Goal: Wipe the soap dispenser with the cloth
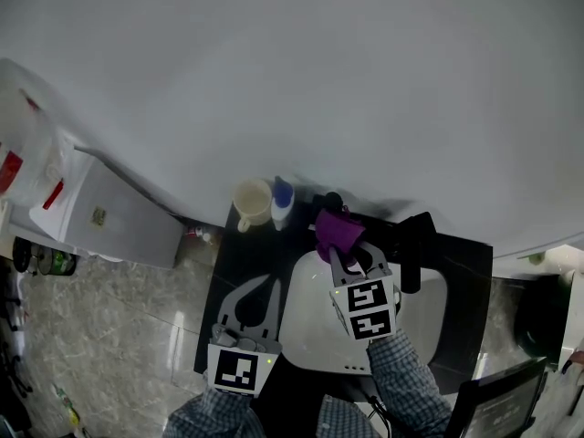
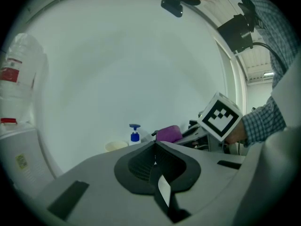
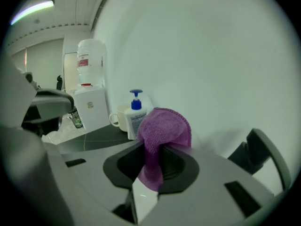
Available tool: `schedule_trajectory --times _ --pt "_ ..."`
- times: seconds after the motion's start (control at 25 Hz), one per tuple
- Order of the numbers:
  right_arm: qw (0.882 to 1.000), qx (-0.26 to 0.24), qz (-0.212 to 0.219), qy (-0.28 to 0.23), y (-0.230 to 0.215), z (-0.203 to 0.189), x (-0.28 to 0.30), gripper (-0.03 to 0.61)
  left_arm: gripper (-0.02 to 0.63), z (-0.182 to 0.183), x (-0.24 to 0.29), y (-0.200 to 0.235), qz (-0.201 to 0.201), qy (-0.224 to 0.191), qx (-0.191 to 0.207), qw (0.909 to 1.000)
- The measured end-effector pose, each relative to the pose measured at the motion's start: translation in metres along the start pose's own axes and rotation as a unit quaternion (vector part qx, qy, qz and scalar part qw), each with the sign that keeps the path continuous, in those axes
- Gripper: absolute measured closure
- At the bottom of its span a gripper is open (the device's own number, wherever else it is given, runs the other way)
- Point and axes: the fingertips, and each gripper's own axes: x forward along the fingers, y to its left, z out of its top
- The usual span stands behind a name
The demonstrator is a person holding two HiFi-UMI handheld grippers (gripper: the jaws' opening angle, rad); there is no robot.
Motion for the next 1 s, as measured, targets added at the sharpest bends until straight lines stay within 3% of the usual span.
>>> schedule_trajectory --times 0.2,0.36,1.0 --pt "0.998 -0.007 0.005 -0.057 -0.003 0.047 -0.012 0.502 0.612 0.003 0.002 0.0 0.003 -0.002 0.008 1.0" --pt "0.998 0.005 0.004 -0.068 -0.018 0.062 -0.001 0.502 0.612 0.006 0.001 0.002 0.008 -0.002 0.011 0.9999" --pt "0.998 0.046 -0.042 0.033 -0.06 -0.024 0.046 0.502 0.612 -0.007 -0.001 0.003 0.017 0.013 0.004 0.9998"
